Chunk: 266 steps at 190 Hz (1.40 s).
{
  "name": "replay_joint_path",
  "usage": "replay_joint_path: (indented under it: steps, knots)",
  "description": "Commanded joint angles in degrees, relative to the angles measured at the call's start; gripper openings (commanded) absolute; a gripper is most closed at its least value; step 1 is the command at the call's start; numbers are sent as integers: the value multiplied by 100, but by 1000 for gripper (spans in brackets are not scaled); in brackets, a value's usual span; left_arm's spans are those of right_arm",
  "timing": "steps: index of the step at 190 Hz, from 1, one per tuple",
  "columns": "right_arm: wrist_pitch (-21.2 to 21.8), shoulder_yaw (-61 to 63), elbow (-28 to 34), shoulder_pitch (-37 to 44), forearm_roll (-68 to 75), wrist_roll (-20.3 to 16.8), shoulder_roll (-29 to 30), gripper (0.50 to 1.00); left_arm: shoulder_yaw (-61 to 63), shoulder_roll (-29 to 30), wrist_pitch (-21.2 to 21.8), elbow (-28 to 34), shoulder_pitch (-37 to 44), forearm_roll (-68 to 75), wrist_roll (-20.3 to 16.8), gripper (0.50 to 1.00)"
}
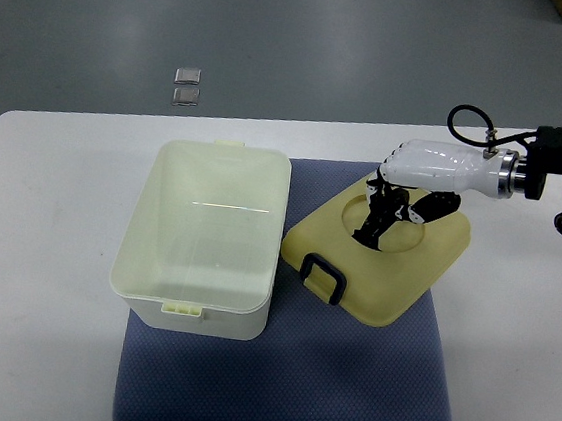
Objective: Open white storage box with right hand
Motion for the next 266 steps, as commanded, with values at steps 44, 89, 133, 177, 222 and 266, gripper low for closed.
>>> replay_joint_path:
  steps: [44, 89, 133, 177, 222, 266]
  knots:
    - [-218, 0, -8, -338, -12, -102, 481, 500, -20, 0, 0, 9, 0, -1, -8, 1000]
    - [-368, 26, -202, -488, -3, -102, 551, 928, -11, 0, 0, 9, 0, -1, 0, 1000]
    - [-280, 9, -210, -453, 76, -102, 323, 930, -11, 0, 0, 9, 0, -9, 0, 1000]
    - [625, 492, -307, -294, 550, -94, -134, 928, -11, 0, 0, 9, 0, -1, 0, 1000]
    - [731, 1556, -808, -294, 3899, -788, 270, 928, 6, 0, 0, -9, 0, -1, -8, 1000]
    - [599, 2206, -1476, -488, 8531, -2185, 1105, 928, -11, 0, 0, 9, 0, -1, 0, 1000]
